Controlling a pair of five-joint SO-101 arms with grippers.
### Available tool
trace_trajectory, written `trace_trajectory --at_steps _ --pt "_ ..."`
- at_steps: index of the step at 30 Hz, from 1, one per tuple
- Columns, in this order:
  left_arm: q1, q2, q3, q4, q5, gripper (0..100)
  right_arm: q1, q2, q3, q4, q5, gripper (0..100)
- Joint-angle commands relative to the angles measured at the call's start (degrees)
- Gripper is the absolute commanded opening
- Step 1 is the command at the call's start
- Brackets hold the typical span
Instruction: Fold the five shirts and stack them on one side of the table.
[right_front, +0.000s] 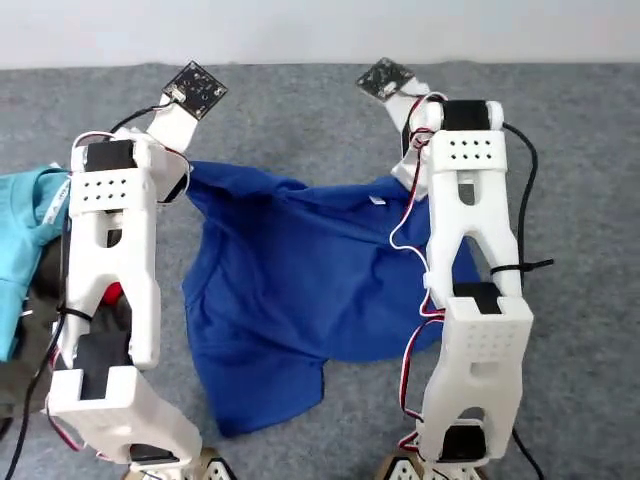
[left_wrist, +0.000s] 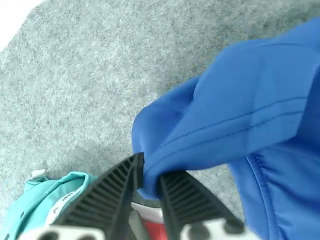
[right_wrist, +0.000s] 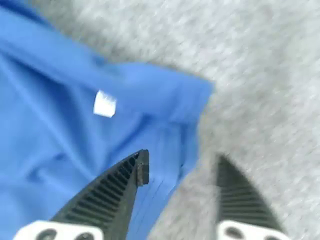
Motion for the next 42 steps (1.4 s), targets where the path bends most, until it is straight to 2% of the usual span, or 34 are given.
trace_trajectory --at_steps 1,5,24,26,30,32,36,42 --pt "0.1 -3.6 -1.3 0.4 0.6 1 -0.6 1.7 -0.4 -1.9 1.6 28.2" --pt "0.1 -3.6 -1.2 0.4 0.6 1 -1.3 5.3 -0.4 -2.2 5.4 26.2" --pt "3.3 -3.5 0.0 0.2 0.6 1 -1.3 17.7 -0.4 -19.7 8.5 25.7" --pt "3.6 -3.5 1.0 0.0 0.6 1 -1.2 18.1 -0.4 -21.6 8.6 21.4" --pt "3.9 -3.5 3.0 0.0 0.6 1 -1.1 17.7 -0.4 -24.5 9.3 3.5" --pt "3.8 -3.6 3.3 0.0 0.6 1 -1.1 17.7 -1.3 -24.0 12.0 0.9" --pt "3.6 -3.9 3.3 -0.1 0.6 1 -0.8 17.7 -8.3 -19.6 12.6 1.1" --pt "3.8 -4.1 3.2 -0.1 0.5 1 -0.6 17.9 -22.9 -4.7 12.5 1.1"
